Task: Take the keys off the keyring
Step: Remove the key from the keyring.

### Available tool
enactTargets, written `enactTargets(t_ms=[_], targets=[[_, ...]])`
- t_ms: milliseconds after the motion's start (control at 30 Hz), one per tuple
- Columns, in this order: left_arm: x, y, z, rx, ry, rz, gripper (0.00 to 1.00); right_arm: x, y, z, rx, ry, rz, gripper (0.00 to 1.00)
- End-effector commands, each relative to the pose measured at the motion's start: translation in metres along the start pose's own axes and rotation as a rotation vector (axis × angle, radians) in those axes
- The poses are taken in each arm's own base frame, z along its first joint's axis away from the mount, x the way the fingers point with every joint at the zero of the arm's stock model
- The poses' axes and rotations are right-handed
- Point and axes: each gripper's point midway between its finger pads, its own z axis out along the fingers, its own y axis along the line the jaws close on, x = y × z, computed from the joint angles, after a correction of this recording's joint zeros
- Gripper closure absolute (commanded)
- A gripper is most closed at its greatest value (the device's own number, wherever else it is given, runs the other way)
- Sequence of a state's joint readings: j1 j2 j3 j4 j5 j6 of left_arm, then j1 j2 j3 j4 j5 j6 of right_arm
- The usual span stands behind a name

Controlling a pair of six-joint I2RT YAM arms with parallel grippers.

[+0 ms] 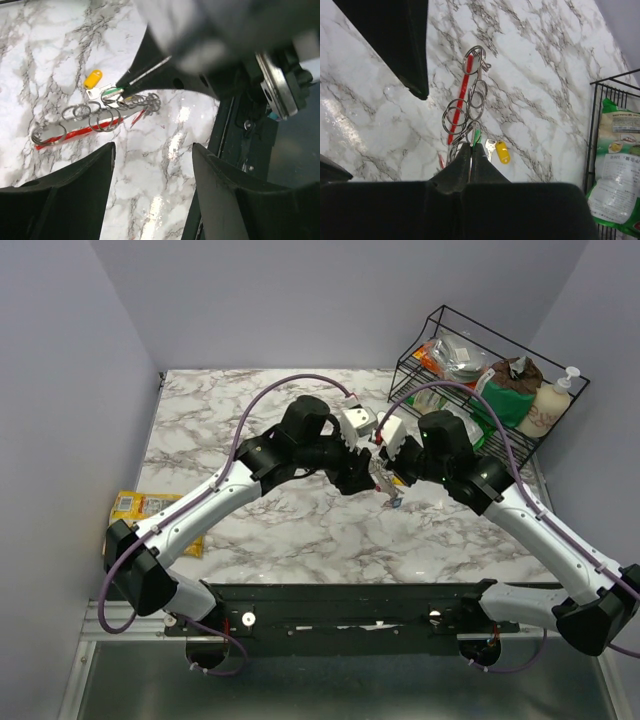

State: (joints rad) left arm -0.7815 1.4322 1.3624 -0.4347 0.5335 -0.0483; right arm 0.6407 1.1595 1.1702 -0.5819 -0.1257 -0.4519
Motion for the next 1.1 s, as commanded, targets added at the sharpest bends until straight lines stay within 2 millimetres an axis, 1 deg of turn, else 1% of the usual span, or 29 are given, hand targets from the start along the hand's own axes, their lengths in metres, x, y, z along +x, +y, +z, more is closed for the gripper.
enactTargets(t_ms=[0, 133, 167, 333, 367, 433, 467, 567, 633, 733, 800, 867, 900, 1067], targets=[[-0.006, -0.004, 0.005, -0.03, 0.015, 0.061, 0.3, -0.009, -0.01, -0.002, 0.044, 0.005, 0.029, 0.99], [-0.008, -0.004, 0.009, -0.038, 0.021, 0.061, 0.3, -0.008, -0.01, -0.004, 0.045, 0.009, 0.026, 0.99], [-0.01, -0.006, 0.009, -0.032, 0.016, 0.066, 0.3, -0.007, -0.011, -0.006, 0.053, 0.013, 0.027, 0.99], [-0.01, -0.016, 0.015, -0.002, 0.032, 0.071, 0.31, -0.004, -0.014, -0.008, 0.075, 0.025, 0.026, 0.99], [-0.011, -0.017, 0.016, 0.0, 0.034, 0.073, 0.34, -0.005, -0.014, -0.008, 0.074, 0.022, 0.029, 0.99], [-0.008, -0.018, 0.02, 0.004, 0.048, 0.093, 0.35, -0.005, -0.012, -0.009, 0.067, 0.016, 0.037, 0.99], [-0.007, -0.018, 0.022, 0.004, 0.053, 0.092, 0.38, -0.007, -0.011, -0.011, 0.066, 0.008, 0.039, 0.99], [-0.004, -0.012, 0.025, -0.021, 0.056, 0.079, 0.39, -0.01, -0.007, -0.014, 0.046, -0.012, 0.051, 0.99], [-0.008, -0.01, 0.024, -0.04, 0.043, 0.085, 0.39, -0.011, 0.001, -0.017, 0.01, -0.033, 0.053, 0.99], [-0.016, -0.011, 0.017, -0.044, 0.017, 0.093, 0.38, -0.01, 0.006, -0.018, -0.014, -0.044, 0.053, 0.99], [-0.023, -0.012, 0.009, -0.049, -0.007, 0.101, 0.36, -0.009, 0.005, -0.018, -0.005, -0.043, 0.052, 0.99], [-0.026, -0.015, 0.004, -0.031, -0.019, 0.103, 0.34, -0.007, 0.003, -0.018, 0.002, -0.042, 0.054, 0.99], [-0.031, -0.015, -0.003, -0.031, -0.038, 0.107, 0.33, -0.007, 0.004, -0.017, 0.0, -0.044, 0.053, 0.99], [-0.036, -0.026, -0.017, 0.049, -0.066, 0.107, 0.3, -0.006, 0.002, -0.017, 0.004, -0.048, 0.054, 0.99]])
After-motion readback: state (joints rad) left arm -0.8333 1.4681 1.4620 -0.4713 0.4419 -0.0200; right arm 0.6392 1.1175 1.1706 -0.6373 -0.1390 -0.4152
